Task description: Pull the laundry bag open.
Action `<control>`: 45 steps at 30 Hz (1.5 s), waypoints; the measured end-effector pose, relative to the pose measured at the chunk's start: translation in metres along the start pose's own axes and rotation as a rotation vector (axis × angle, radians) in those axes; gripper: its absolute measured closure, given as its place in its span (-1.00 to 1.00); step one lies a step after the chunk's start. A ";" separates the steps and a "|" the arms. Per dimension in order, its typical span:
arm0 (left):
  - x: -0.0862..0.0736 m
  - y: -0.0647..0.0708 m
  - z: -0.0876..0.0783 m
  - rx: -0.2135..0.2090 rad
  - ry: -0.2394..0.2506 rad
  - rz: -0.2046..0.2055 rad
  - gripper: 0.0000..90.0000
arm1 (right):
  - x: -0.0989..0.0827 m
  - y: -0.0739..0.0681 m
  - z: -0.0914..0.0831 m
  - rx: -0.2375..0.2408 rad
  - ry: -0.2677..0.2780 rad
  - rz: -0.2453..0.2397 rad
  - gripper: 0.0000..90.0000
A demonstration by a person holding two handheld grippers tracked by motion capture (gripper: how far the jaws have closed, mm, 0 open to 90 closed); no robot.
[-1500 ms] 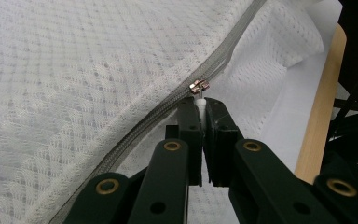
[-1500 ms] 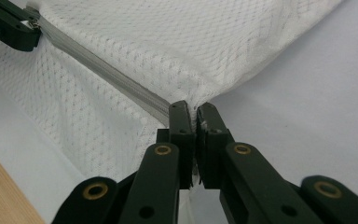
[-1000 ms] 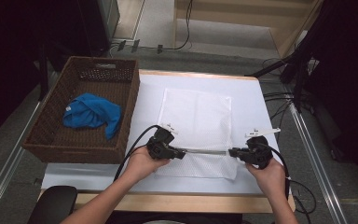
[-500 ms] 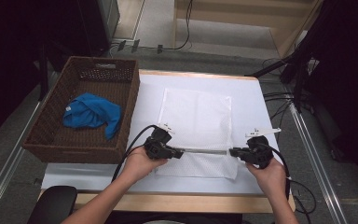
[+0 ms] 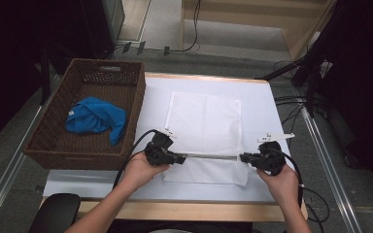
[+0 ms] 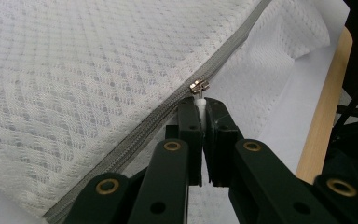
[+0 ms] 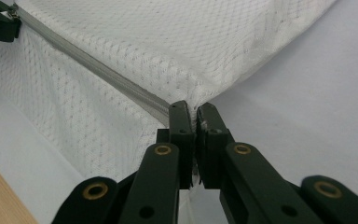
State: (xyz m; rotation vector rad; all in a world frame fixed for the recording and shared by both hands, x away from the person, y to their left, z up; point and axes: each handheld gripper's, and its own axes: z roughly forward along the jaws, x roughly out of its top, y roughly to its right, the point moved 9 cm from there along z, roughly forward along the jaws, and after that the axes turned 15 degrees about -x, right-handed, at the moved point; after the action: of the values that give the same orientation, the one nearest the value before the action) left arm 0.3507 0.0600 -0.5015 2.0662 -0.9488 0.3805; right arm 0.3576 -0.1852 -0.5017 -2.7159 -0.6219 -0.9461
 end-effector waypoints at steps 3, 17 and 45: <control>0.000 0.000 0.000 0.002 0.000 0.003 0.94 | -0.001 0.000 0.001 -0.003 -0.008 0.003 0.97; 0.000 0.000 -0.002 0.008 0.000 0.011 0.95 | -0.002 -0.001 0.001 0.003 -0.014 0.005 0.97; -0.013 -0.004 -0.016 0.096 0.025 -0.009 0.94 | -0.002 0.000 0.001 0.005 -0.014 0.007 0.97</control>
State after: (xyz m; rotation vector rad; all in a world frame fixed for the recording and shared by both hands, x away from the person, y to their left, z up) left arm 0.3459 0.0804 -0.5012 2.1462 -0.9219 0.4538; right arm 0.3565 -0.1857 -0.5039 -2.7205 -0.6155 -0.9235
